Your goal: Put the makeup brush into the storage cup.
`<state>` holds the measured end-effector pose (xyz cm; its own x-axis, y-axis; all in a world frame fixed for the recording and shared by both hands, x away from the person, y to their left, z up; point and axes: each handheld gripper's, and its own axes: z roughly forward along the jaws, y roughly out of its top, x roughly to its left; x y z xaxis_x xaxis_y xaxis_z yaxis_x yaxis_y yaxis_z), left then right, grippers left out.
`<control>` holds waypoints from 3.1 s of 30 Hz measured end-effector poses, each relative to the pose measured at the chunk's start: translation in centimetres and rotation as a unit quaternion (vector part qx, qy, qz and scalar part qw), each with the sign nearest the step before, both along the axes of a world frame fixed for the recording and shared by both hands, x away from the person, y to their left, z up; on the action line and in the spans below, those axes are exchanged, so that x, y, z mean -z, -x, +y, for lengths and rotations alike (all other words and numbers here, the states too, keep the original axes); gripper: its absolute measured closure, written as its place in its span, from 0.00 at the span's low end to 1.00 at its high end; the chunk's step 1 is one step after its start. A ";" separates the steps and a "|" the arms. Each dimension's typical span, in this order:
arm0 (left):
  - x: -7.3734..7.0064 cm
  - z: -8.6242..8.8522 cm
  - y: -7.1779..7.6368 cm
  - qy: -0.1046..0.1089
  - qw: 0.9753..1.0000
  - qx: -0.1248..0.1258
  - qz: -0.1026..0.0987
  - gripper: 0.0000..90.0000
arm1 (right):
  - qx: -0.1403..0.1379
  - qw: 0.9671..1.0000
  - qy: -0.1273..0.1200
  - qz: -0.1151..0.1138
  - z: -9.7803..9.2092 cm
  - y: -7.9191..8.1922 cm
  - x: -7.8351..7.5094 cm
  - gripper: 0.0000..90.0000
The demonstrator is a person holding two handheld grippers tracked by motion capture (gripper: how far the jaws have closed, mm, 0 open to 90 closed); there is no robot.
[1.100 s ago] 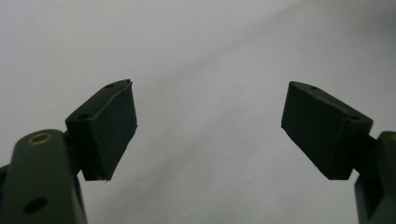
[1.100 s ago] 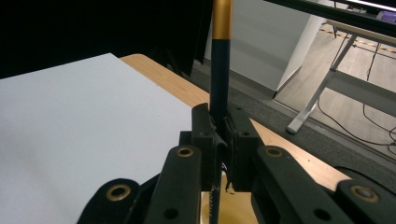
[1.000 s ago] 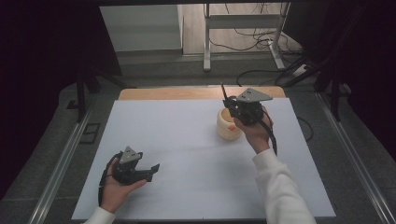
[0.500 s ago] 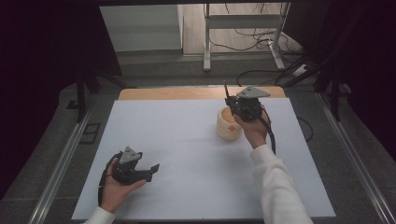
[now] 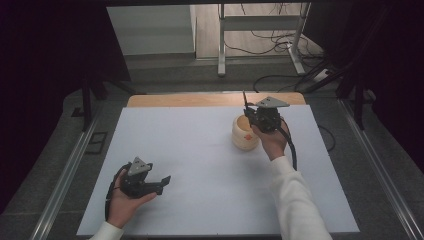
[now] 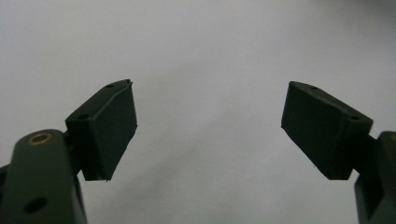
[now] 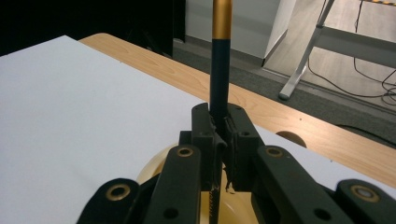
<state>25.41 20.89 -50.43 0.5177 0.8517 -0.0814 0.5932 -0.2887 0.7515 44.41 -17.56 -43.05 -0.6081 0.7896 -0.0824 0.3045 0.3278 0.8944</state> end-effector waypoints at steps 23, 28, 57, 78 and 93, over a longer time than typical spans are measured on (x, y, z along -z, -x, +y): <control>0.1 -0.1 0.0 -0.003 1.000 0.002 0.002 0.21 | 0.001 1.000 -0.001 0.016 -0.1 -0.2 1.9 0.92; 0.0 0.0 0.0 -0.003 1.000 0.001 0.002 0.21 | 0.024 0.999 -0.042 0.022 -0.6 -0.1 1.8 0.53; -0.1 -0.2 -0.1 -0.004 1.000 0.004 -0.002 0.21 | -0.029 0.997 -0.032 0.066 -1.5 1.3 1.3 0.20; 0.1 0.0 0.2 -0.007 1.000 0.001 0.001 0.21 | -0.067 0.996 0.004 0.064 -3.8 4.9 1.2 0.19; 0.0 0.0 0.2 -0.007 1.000 0.002 -0.001 0.21 | -0.084 0.994 0.020 0.062 -4.7 7.3 1.6 0.19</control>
<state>25.23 20.92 -50.42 0.5213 0.8506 -0.0689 0.5904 -0.3012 0.7488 37.09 -22.22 -44.69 -0.7380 0.6742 -0.0285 0.3495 0.4180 0.8385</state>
